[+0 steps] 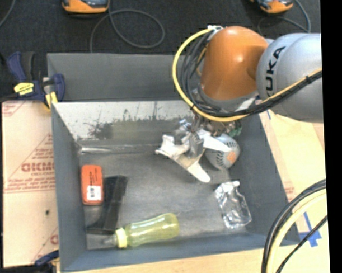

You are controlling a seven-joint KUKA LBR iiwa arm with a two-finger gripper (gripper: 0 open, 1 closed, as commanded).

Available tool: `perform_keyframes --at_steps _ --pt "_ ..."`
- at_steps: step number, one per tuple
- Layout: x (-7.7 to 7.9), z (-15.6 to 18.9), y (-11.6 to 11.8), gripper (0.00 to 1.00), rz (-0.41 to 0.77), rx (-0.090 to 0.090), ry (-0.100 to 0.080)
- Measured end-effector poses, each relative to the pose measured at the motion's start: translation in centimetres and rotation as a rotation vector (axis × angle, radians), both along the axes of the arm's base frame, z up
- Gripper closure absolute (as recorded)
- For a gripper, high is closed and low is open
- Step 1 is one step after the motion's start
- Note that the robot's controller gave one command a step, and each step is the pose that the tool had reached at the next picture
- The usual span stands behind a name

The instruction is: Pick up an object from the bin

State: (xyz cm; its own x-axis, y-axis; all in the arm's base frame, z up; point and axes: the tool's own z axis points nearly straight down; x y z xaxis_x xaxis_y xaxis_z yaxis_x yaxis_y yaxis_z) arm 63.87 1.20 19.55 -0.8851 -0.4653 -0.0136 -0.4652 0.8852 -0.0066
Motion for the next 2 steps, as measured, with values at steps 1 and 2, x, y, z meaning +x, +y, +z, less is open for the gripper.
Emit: perform_keyframes --at_steps 1,2 --pt "0.0 0.0 0.0 1.0 -0.001 0.0 0.0" --pt "-0.6 3.9 0.1 1.0 0.001 0.0 0.007"
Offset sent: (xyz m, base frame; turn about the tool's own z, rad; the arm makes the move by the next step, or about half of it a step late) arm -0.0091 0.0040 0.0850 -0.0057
